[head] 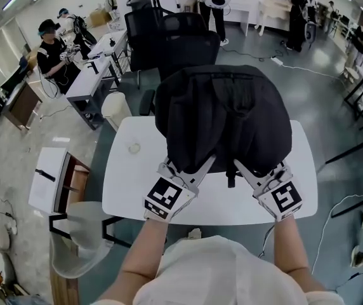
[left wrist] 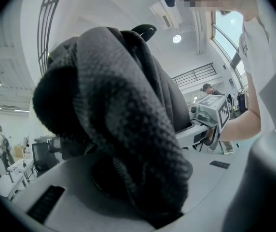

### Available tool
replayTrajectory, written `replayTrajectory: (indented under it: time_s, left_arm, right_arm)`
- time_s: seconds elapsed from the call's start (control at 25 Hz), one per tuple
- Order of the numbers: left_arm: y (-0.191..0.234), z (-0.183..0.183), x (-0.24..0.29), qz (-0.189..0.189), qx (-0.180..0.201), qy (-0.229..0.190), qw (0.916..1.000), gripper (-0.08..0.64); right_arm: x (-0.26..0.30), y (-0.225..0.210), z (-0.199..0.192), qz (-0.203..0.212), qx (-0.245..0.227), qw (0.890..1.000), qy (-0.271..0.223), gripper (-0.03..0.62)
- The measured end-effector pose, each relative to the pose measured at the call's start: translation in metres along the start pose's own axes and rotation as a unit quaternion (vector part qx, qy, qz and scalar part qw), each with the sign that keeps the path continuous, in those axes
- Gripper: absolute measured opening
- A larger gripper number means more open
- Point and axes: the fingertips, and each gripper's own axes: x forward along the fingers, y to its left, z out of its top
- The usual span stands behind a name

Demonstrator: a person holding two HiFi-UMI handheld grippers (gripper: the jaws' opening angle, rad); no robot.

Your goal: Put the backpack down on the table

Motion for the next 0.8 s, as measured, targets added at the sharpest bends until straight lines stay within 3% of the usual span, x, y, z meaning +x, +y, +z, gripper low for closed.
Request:
replayTrajectory:
  time_s: [0.44,0.8]
  left_arm:
    - [0.067,-0.033,0.037,-0.030,-0.003,0.004,0.9995,0.107]
    - [0.088,-0.094,0.085,-0.043,-0.032,0.030,0.9981,0.107]
  right_arm:
    - [0.069,-0.029,-0.028,-0.034,0.015,0.999,0.017,0.206]
    - [0.101,-0.053,-0.095,-0.032,0.053,0.997,0.050,0.206]
